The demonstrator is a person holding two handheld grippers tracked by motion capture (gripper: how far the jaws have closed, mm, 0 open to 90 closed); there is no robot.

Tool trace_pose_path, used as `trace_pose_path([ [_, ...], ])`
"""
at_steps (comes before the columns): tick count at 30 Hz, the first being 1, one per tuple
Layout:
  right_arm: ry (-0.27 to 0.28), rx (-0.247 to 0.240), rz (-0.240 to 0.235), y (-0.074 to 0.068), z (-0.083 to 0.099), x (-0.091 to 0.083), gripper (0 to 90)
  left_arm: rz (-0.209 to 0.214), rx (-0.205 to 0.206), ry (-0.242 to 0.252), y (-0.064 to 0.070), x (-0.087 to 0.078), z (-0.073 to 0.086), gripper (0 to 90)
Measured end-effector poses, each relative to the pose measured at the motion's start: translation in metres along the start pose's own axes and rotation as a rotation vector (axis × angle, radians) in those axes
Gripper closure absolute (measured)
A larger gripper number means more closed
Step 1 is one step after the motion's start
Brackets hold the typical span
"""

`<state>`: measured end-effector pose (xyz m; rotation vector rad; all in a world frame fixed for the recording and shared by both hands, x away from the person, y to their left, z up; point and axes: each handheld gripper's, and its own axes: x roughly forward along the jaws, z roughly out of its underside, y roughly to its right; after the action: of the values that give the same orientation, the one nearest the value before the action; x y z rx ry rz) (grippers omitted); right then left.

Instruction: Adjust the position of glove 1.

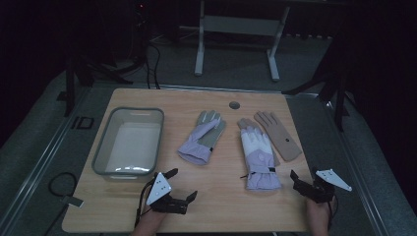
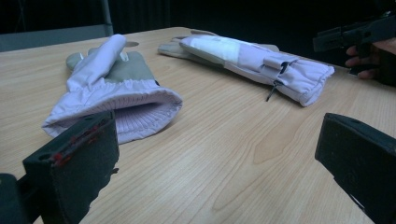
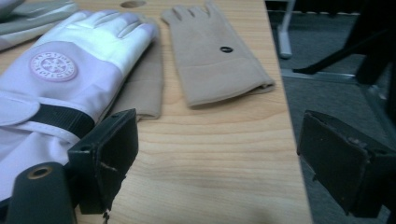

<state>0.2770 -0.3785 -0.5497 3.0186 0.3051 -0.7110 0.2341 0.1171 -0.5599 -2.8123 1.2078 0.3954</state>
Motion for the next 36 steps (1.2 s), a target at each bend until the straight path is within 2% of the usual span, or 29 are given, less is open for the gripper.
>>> trace_pose_path([
  [3,-0.004,0.057,-0.013,-0.001,-0.003,-0.003,12.3,0.001,-0.001,0.000,0.000,0.000,0.000,0.0],
  [7,-0.036,0.026,0.047,-0.003,-0.009,-0.004,12.3,0.000,0.006,-0.002,0.001,0.000,0.000,0.0],
  [10,-0.052,0.057,0.032,-0.003,-0.010,-0.005,12.2,0.006,0.006,-0.005,0.001,0.000,0.000,0.0],
  [13,-0.066,0.044,0.057,-0.005,-0.014,-0.006,11.8,0.009,0.005,-0.002,0.001,0.000,0.000,0.0],
  [16,-0.062,0.049,0.044,-0.004,-0.022,-0.007,11.8,0.013,0.006,-0.003,0.001,0.000,0.000,0.0],
  [18,-0.037,0.055,0.040,-0.004,-0.029,-0.009,11.8,0.014,0.015,-0.003,0.002,0.000,0.000,0.0],
  [19,-0.025,0.057,0.022,-0.004,-0.033,-0.010,11.7,0.014,0.016,-0.004,0.002,0.000,0.000,0.0],
  [24,0.007,0.035,0.020,-0.010,-0.054,-0.012,11.5,0.015,0.000,0.000,0.000,0.000,0.000,0.0],
  [27,0.008,0.030,0.011,-0.011,-0.063,-0.010,11.1,0.015,0.002,0.000,0.001,0.000,0.000,0.0],
  [29,-0.005,0.031,-0.016,-0.015,-0.076,-0.007,13.4,0.014,0.008,-0.005,0.001,0.000,0.000,0.0],
  [32,-0.018,0.061,-0.088,-0.018,-0.089,-0.002,13.8,0.016,0.007,-0.004,0.001,0.000,0.000,0.0],
  [36,-0.025,0.017,-0.093,-0.033,-0.105,0.005,18.3,0.016,-0.001,0.000,0.001,0.000,0.000,0.0],
])
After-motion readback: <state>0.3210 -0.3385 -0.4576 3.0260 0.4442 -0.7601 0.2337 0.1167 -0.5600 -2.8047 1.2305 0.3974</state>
